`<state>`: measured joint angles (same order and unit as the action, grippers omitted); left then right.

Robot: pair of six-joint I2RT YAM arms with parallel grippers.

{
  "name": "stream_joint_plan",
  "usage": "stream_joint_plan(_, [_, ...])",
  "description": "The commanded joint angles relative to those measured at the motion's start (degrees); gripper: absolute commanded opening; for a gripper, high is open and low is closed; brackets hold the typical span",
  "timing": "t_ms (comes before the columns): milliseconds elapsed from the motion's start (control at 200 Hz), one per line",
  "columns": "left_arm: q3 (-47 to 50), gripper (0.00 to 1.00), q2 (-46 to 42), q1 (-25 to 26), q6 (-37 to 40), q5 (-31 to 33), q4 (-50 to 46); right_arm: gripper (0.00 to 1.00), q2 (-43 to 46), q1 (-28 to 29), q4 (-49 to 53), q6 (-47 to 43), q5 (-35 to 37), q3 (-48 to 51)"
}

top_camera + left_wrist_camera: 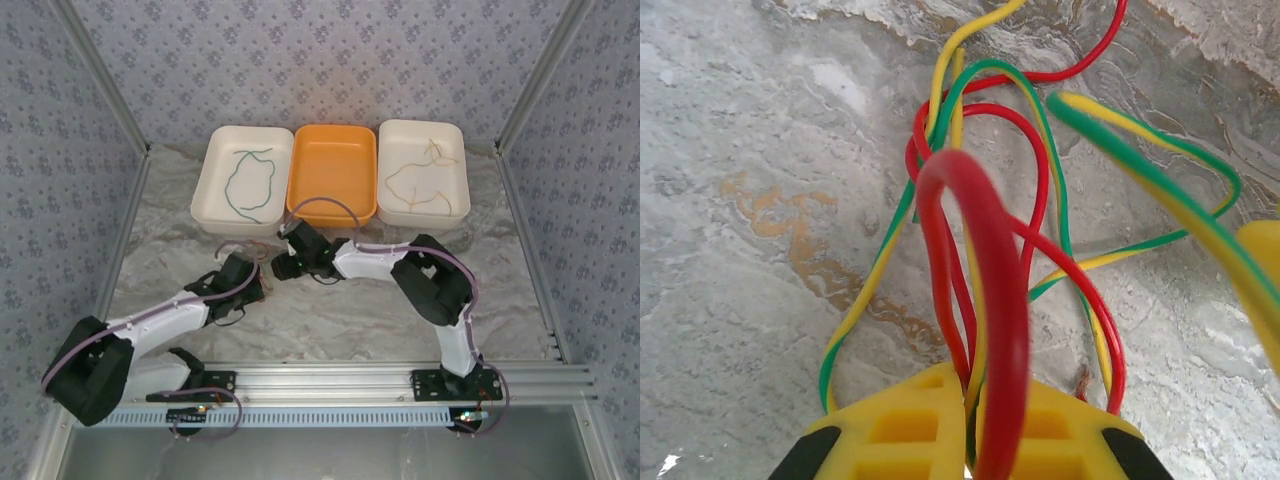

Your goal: Untangle the cables

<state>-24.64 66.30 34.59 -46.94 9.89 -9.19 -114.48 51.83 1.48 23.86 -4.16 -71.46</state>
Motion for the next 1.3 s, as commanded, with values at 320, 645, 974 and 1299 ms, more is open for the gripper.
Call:
stream_joint_plan(320, [1.26,0.0,-2.21,-2.08,2.78,-4.27,1.41,0.52,-6.14,0.43,-4.22,-1.49,-5.63,-4.53])
stream_joint_plan(645, [1.94,0.0,-7.88,-2.22,2.61,-4.32,-0.29,0.02,-4.48,-0.11,-9.69,2.44,-4.0,-1.26])
stream_joint_plan(974, [3.58,0.0,-19.92,-5.98,-5.95,-13.71,7.94,0.0,26.36,-2.44,-25.81,18.79,6.79,28.05])
stream_joint_plan(1299, [2.68,0.0,-18.67,-7.96,-10.44,-16.86,12.79,0.0,54.28,-4.33,-13.45,22.58,21.36,34.78])
